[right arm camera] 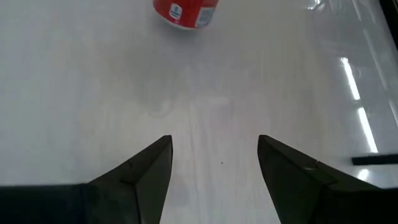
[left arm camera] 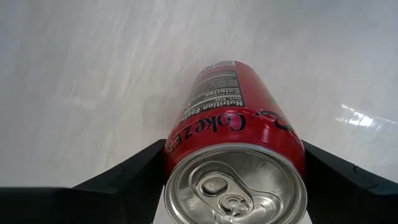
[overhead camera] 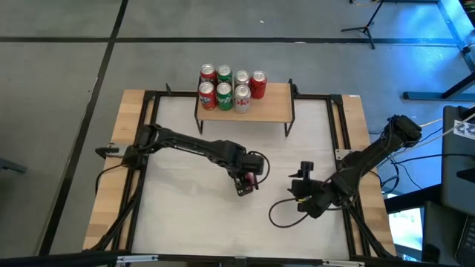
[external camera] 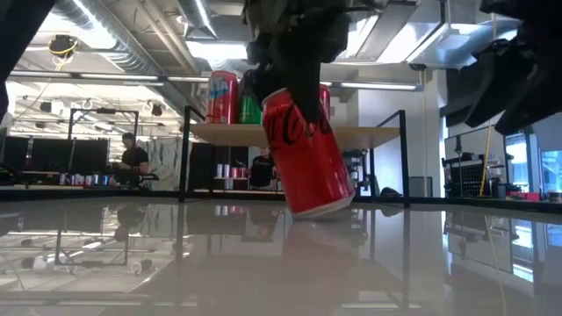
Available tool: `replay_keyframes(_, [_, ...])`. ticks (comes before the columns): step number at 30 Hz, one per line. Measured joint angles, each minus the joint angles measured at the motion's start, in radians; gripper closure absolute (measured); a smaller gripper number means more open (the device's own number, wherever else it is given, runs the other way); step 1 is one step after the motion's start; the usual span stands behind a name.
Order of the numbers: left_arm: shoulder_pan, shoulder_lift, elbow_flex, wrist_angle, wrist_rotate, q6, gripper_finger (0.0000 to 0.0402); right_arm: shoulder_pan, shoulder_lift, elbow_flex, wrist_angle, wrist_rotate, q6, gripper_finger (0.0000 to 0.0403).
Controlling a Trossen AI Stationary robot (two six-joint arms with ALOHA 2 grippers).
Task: Place canned beverage on shelf
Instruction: Put the red black soda can aligned with the other red black soda can on the shelf
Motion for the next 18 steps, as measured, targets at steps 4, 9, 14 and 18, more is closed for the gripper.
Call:
replay_keyframes(4, [0.001,0.016,0.035,-0.029,0.016,0.005,0.0111,-0.003,0.000,-0.009,0.008,-0.001,0.007,0.0171])
replay_keyframes(9, [0.001,0.017,0.044,-0.074,0.020,0.004,0.0110,-0.003,0.000,-0.012,0.011,-0.002,0.007,0.0171])
replay_keyframes(14, [0.003,0.017,0.044,-0.080,0.019,0.005,0.0110,-0.003,0.000,-0.012,0.017,-0.001,0.007,0.0171])
replay_keyframes(18, [0.002,0.017,0.044,-0.081,0.019,0.008,0.0110,-0.003,0.000,-0.012,0.020,-0.002,0.006,0.0171])
